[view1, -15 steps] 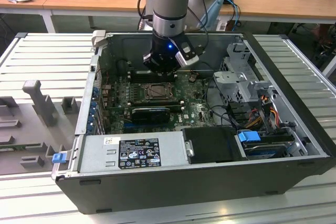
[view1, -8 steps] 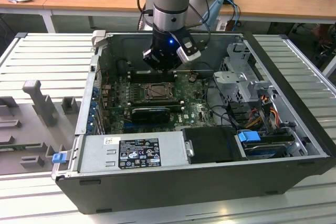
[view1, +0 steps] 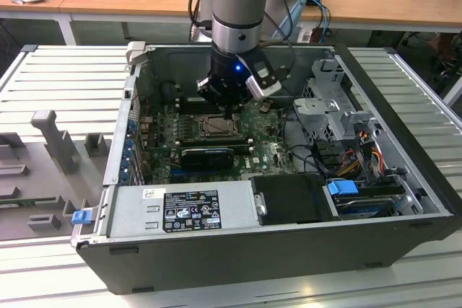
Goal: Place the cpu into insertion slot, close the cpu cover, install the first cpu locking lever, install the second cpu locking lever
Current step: 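Install the second cpu locking lever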
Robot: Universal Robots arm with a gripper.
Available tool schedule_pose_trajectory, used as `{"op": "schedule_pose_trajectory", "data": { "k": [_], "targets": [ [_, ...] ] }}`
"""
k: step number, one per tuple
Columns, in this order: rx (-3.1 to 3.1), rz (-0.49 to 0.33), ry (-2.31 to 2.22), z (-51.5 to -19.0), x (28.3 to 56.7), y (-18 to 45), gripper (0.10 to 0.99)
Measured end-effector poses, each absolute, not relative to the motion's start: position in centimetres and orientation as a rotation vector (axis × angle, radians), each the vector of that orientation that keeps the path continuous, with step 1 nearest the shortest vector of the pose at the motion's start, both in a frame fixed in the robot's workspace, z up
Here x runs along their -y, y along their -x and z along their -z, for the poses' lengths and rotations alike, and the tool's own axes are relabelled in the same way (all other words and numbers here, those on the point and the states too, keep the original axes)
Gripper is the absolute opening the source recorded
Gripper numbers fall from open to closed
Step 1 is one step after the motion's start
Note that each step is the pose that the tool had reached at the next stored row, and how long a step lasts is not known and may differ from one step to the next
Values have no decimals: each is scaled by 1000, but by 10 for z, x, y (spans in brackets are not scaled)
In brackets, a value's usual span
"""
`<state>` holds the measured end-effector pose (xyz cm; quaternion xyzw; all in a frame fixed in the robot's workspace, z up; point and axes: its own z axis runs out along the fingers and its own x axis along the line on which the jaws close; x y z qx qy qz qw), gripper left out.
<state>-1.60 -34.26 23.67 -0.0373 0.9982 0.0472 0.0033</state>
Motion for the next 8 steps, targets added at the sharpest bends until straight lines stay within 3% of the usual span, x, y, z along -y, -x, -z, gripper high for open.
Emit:
{"op": "schedule_pose_trajectory", "data": {
  "k": [8],
  "targets": [
    [-3129, -149, 117, -239, 355, 16, 106]
  ]
}}
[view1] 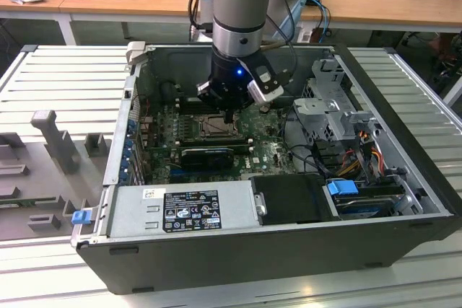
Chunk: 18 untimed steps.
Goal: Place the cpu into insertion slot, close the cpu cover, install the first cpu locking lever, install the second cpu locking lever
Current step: 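Install the second cpu locking lever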
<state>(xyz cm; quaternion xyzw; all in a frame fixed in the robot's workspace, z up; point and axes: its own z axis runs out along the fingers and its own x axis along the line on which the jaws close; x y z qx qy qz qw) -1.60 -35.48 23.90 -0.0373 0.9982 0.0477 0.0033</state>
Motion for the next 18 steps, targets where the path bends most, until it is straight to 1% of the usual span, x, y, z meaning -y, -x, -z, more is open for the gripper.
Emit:
{"op": "schedule_pose_trajectory", "data": {
  "k": [2, 4, 5, 10, 13, 18],
  "targets": [
    [-3129, -158, 117, -239, 363, 16, 106],
    [-3123, -230, 117, -239, 372, 16, 106],
    [-3122, -245, 117, -238, 374, 16, 106],
    [-3121, -257, 116, -237, 385, 21, 106],
    [-3120, -260, 117, -236, 386, 27, 106],
    [-3120, -263, 116, -234, 386, 58, 106]
  ]
}}
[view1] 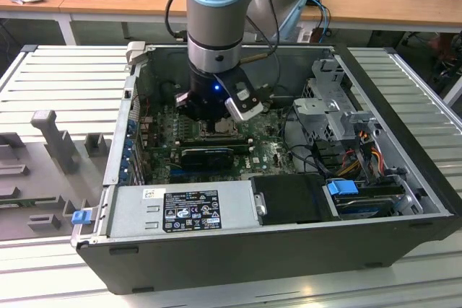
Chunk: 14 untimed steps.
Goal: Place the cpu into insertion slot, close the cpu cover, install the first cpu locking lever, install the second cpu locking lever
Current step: 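Install the second cpu locking lever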
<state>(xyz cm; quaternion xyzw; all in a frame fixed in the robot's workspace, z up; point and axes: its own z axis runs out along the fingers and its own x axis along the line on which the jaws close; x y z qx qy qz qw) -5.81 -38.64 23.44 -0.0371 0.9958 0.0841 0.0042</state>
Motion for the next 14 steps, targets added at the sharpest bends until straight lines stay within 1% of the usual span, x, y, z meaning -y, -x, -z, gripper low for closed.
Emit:
{"op": "schedule_pose_trajectory", "data": {
  "k": [5, 11, 14],
  "targets": [
    [-3119, -279, 155, -218, 387, 62, 106],
    [-3102, -394, 155, -214, 397, 71, 106],
    [-3097, -425, 155, -212, 400, 71, 106]
  ]
}}
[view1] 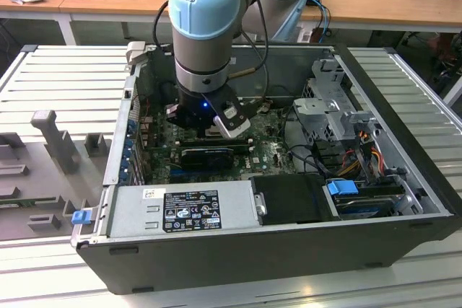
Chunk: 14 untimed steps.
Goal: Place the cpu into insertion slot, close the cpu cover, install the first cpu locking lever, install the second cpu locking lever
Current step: 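Install the second cpu locking lever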
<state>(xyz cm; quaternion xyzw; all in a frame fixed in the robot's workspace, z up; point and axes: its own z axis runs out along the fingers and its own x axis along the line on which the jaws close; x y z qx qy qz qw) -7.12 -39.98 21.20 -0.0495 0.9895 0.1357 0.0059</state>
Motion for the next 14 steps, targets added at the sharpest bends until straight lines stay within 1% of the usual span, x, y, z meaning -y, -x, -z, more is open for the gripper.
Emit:
{"op": "schedule_pose_trajectory", "data": {
  "k": [8, 14],
  "targets": [
    [-3081, -511, 149, -203, 406, 75, 106],
    [-3074, -541, 137, -202, 411, 75, 106]
  ]
}}
